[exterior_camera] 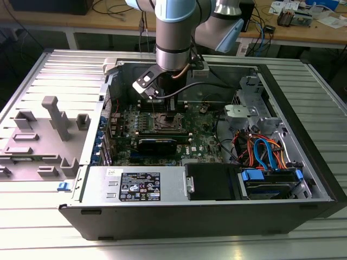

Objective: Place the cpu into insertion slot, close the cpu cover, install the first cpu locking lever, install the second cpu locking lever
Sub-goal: 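Install the first cpu locking lever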

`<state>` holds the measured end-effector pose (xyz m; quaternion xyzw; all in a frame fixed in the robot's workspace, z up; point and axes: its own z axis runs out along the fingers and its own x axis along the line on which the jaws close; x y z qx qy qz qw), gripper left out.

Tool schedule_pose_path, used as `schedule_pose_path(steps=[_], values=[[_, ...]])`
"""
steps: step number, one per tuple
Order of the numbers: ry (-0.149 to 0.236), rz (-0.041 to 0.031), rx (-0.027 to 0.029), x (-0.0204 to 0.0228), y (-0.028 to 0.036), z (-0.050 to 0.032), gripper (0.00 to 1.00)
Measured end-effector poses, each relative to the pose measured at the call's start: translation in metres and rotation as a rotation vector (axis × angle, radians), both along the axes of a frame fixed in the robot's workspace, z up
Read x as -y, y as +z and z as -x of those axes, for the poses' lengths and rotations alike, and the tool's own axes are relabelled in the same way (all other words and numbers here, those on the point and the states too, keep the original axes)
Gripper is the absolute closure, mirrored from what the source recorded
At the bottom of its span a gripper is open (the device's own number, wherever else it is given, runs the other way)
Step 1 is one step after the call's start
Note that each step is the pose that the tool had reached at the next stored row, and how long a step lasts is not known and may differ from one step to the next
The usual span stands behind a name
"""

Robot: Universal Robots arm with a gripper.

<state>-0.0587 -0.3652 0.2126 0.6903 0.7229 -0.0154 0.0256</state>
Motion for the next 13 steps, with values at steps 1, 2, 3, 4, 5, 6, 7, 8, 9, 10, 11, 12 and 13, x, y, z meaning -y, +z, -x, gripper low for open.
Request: schedule_pose_path(steps=[1, 2, 3, 4, 5, 6, 7, 8, 9, 10, 11, 12, 13], values=[[0.0, -0.0002, 0.0001, 0.0, 0.0011, 0.0, 0.89], [0.0, -0.0002, 0.0001, 0.0, 0.0024, 0.0, 0.89], [0.0, -0.0001, 0.0001, 0.0, 0.0045, 0.0, 0.89], [0.0, -0.0001, 0.0001, 0.0, 0.0065, 0.0, 0.89], [0.0, 0.0001, 0.0001, 0.0, 0.0095, 0.0, 0.89], [0.0, 0.0002, 0.0001, 0.0, 0.0115, 0.0, 0.89], [0.0, 0.0002, 0.0001, 0.0, 0.0138, 0.0, 0.89], [0.0, 0.0002, 0.0001, 0.0, 0.0166, 0.0, 0.89], [0.0, 0.0003, 0.0001, 0.0, 0.0201, 0.0, 0.89], [0.0, 0.0008, 0.0001, 0.0, 0.0252, 0.0, 0.89], [0.0, 0.0014, 0.0001, 0.0, 0.0307, 0.0, 0.89], [0.0, 0.002, 0.0001, 0.0, 0.0354, 0.0, 0.89], [0.0, 0.0027, 0.0, 0.0, 0.0391, 0.0, 0.89]])
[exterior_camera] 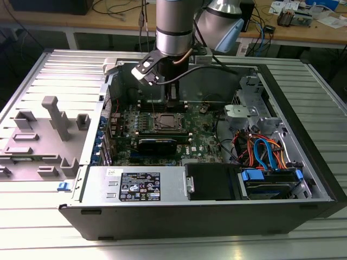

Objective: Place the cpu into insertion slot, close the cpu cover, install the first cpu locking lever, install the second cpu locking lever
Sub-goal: 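Install the first cpu locking lever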

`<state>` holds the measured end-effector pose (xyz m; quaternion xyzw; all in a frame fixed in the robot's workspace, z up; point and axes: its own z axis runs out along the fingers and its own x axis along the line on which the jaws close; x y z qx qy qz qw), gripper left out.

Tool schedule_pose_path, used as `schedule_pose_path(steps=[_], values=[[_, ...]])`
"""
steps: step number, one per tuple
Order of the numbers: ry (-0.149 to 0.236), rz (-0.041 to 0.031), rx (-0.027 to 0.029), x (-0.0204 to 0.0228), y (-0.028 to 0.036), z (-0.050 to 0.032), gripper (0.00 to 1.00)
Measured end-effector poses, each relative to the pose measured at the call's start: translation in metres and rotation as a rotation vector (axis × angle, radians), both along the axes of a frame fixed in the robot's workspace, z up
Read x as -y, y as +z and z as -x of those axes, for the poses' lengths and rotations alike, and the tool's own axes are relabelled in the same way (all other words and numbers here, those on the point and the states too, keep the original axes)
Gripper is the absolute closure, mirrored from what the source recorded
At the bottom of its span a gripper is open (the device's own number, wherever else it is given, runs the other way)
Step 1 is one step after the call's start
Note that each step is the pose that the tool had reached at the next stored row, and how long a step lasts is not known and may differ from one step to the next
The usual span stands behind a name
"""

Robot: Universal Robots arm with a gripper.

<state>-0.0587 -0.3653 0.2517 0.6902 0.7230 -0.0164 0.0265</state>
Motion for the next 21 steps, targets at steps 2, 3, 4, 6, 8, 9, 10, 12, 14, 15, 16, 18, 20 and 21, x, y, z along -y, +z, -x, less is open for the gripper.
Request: schedule_pose_path(steps=[2, 3, 4, 6, 8, 9, 10, 12, 14, 15, 16, 18, 20, 21], values=[[0.0, 0.0025, 0.0001, 0.0, 0.0073, 0.0, 0.89], [0.0, 0.004, 0.0, 0.0, 0.0108, 0.0, 0.89], [0.0, 0.0053, 0.0, 0.0, 0.0127, 0.0, 0.89], [0.011, 0.0072, 0.0002, 0.0, 0.0134, 0.0, 0.89], [0.054, 0.0073, 0.0002, 0.0, 0.0134, 0.0, 0.89], [0.072, 0.0073, 0.0004, 0.0, 0.0134, 0.0, 0.89], [0.095, 0.0073, 0.0004, 0.0, 0.0134, 0.0, 0.89], [0.142, 0.0074, 0.0006, 0.0, 0.0134, 0.0, 0.89], [0.177, 0.0073, 0.0007, 0.0, 0.0133, 0.0, 0.89], [0.195, 0.0073, 0.0008, 0.0, 0.0133, 0.0, 0.89], [0.212, 0.0074, 0.0009, 0.0, 0.0133, 0.0, 0.89], [0.278, 0.0073, 0.0011, 0.0, 0.0133, 0.0, 0.89], [0.324, 0.0073, 0.0013, 0.0, 0.0132, 0.0, 0.89], [0.343, 0.0073, 0.0013, 0.0, 0.0132, 0.0, 0.89]])
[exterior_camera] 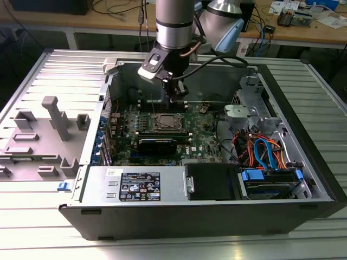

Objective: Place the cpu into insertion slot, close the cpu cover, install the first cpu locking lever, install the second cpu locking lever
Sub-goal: 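Install the first cpu locking lever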

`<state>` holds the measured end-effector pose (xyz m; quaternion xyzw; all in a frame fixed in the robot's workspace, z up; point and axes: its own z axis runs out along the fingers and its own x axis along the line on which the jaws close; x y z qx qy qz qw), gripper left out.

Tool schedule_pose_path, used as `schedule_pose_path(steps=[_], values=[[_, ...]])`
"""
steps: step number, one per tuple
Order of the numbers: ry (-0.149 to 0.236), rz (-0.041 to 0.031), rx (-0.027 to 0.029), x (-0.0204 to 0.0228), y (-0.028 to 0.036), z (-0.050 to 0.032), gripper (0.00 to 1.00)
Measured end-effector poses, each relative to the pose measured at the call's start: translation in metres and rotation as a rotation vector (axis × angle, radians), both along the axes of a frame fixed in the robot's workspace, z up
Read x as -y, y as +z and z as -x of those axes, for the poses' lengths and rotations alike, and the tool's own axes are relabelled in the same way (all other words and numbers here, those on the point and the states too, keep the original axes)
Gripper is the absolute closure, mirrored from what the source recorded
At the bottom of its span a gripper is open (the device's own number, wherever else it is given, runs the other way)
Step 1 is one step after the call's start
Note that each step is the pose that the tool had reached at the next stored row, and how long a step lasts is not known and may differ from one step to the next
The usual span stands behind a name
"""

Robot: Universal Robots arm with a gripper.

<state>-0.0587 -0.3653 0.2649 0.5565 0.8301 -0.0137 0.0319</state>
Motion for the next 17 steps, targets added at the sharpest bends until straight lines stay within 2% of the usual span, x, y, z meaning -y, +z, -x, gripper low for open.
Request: schedule_pose_path(steps=[2, 7, 10, 17], values=[[0.046, 0.0, 0.0, 0.0, 0.0, 0.0, 0.89], [0.121, 0.0, 0.0, 0.0, 0.0, 0.0, 0.89], [0.132, 0.0, 0.0, 0.0, 0.0, 0.0, 0.89], [0.132, -0.0001, 0.0001, 0.0, 0.0, 0.0, 0.89]])
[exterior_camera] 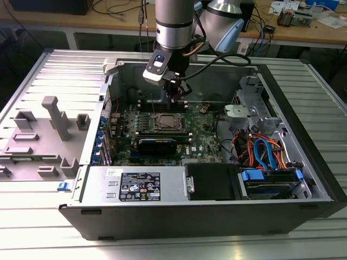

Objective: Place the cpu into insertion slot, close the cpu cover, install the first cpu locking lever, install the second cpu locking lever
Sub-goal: 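Install the first cpu locking lever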

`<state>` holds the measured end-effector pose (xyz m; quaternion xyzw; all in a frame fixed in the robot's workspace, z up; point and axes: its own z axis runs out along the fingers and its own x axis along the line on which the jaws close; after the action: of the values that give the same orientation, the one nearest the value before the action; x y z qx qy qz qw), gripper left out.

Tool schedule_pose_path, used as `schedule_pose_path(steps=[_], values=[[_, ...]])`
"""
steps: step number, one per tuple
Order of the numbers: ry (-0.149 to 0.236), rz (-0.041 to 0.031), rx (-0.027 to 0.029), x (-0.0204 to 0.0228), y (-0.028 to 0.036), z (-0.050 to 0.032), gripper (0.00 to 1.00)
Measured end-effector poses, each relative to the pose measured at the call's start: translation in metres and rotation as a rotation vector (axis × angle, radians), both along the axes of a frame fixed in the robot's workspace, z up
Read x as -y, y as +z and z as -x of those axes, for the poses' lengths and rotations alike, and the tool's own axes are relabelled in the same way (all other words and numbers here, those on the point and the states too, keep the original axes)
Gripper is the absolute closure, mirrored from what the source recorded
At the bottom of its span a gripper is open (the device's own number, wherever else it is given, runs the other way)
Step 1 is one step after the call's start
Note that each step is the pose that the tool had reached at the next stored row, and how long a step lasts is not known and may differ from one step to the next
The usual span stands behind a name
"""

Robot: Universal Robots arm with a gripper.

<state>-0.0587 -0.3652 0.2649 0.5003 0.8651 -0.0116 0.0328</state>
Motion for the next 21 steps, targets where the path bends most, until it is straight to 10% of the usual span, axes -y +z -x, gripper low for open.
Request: schedule_pose_path(steps=[9, 16, 21], values=[[0.013, 0.0, 0.0, 0.0, 0.0, 0.0, 0.89], [0.142, -0.0001, 0.0, 0.0, 0.0, 0.0, 0.89], [0.151, -0.0001, -0.0001, 0.0, 0.0, 0.0, 0.89]])
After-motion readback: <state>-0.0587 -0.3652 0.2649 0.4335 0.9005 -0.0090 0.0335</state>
